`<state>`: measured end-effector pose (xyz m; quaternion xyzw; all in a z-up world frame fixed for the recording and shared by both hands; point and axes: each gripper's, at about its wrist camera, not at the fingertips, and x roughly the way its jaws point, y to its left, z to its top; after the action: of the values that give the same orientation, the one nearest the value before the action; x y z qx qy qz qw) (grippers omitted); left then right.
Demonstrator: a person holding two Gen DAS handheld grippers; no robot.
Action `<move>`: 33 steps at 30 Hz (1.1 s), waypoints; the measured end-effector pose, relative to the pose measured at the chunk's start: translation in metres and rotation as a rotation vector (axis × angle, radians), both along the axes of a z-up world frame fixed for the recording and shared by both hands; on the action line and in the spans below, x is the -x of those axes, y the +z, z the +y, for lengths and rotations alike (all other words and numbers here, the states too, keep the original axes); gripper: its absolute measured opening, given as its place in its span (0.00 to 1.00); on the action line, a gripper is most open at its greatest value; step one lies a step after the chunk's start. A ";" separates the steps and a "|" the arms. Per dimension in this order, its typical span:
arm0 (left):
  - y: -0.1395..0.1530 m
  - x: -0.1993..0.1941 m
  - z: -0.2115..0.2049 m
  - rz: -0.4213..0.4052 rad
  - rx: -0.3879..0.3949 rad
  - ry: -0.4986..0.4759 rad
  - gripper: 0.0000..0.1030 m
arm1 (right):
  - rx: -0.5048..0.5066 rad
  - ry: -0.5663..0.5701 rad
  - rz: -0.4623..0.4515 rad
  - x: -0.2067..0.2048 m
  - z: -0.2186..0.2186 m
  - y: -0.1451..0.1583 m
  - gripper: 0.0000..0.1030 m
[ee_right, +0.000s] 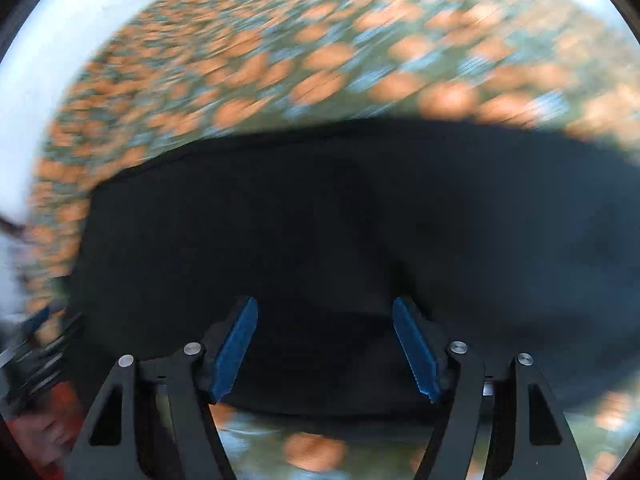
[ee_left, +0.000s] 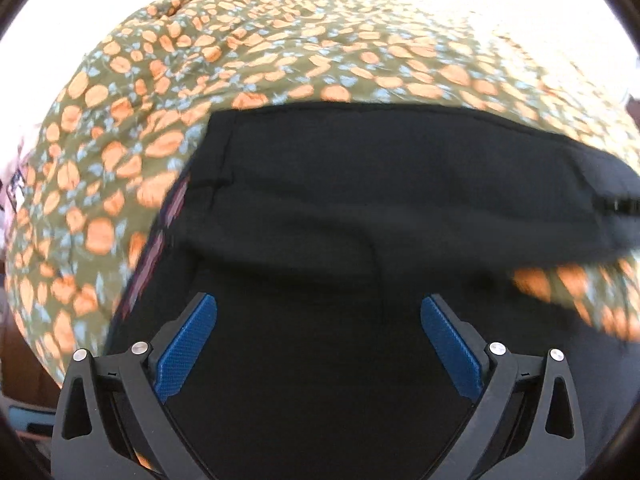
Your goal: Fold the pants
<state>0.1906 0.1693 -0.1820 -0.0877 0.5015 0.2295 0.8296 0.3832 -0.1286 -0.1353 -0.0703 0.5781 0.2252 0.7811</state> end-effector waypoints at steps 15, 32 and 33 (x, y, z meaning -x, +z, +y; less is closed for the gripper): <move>-0.023 0.053 -0.105 0.104 0.009 -0.261 0.99 | -0.223 -0.397 0.216 0.219 -0.300 0.010 0.79; -0.016 -0.003 0.066 -0.084 -0.079 0.282 0.99 | -0.313 -0.172 -0.026 0.079 -0.165 0.103 0.79; -0.023 0.000 0.073 -0.081 -0.069 0.297 0.99 | -0.332 -0.135 -0.039 0.061 -0.144 0.097 0.79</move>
<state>0.1905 0.2422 -0.2050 -0.1413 0.4411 0.3631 0.8085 0.3218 -0.2727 -0.0384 0.0946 0.5212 0.2631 0.8063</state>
